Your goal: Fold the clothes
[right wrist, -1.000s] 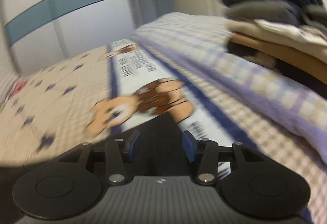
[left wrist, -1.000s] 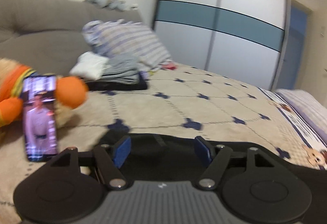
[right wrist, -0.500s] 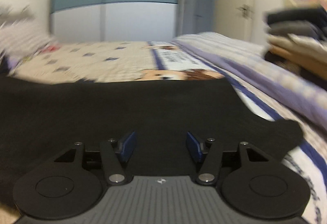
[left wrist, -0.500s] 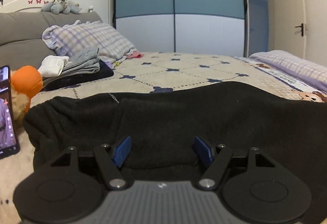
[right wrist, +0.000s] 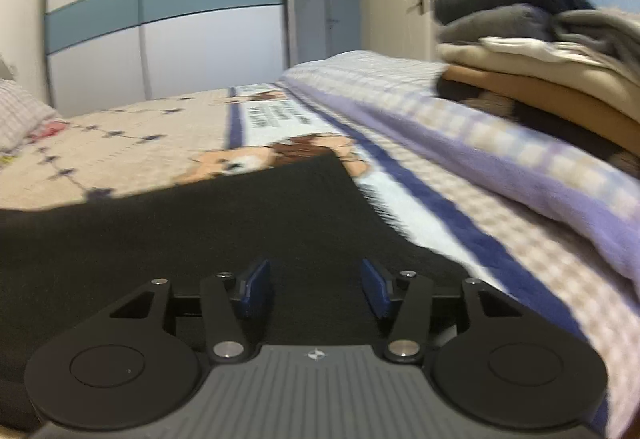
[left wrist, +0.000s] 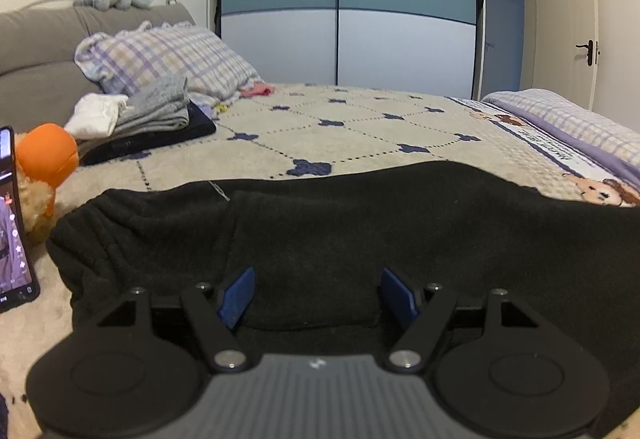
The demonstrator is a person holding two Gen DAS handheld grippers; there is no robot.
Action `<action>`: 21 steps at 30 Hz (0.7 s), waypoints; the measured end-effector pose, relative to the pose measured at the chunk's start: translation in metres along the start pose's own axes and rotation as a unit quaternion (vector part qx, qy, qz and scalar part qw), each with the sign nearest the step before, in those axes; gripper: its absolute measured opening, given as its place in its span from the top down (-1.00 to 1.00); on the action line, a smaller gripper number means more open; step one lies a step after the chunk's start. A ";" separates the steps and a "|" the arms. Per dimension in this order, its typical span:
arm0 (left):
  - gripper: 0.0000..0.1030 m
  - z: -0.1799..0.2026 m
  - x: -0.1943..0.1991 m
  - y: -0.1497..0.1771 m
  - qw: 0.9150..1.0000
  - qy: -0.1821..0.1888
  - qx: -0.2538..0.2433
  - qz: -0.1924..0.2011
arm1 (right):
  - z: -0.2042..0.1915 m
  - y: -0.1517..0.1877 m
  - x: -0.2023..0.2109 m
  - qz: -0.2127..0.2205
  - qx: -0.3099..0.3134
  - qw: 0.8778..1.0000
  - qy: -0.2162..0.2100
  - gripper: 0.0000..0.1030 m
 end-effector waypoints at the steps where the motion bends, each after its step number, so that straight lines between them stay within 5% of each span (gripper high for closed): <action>1: -0.41 0.000 0.000 -0.003 1.000 0.005 0.006 -0.007 | -0.006 -0.004 -0.001 -0.004 -0.003 1.000 -0.014 -0.04; 9: -0.46 0.007 -0.009 -0.034 0.997 0.054 0.044 -0.030 | -0.064 -0.033 -0.020 -0.021 0.022 0.995 -0.098 -0.04; 16: -0.58 0.025 -0.032 -0.066 0.994 0.097 0.028 -0.030 | -0.112 -0.047 -0.034 -0.045 0.020 0.986 -0.159 -0.06; 21: -0.60 0.035 -0.054 -0.059 0.993 0.117 0.003 -0.022 | -0.151 -0.051 -0.045 -0.083 0.037 0.973 -0.211 -0.07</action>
Point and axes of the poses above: each gripper's, at about its wrist camera, not at the fingertips, and x roughly against the way its jaws point, z to its right, y to its underside, the point moved 3 cm from there along -x, roughly the way its jaws point, and after that the axes turned 3 degrees about y, right-handed, at the moved point
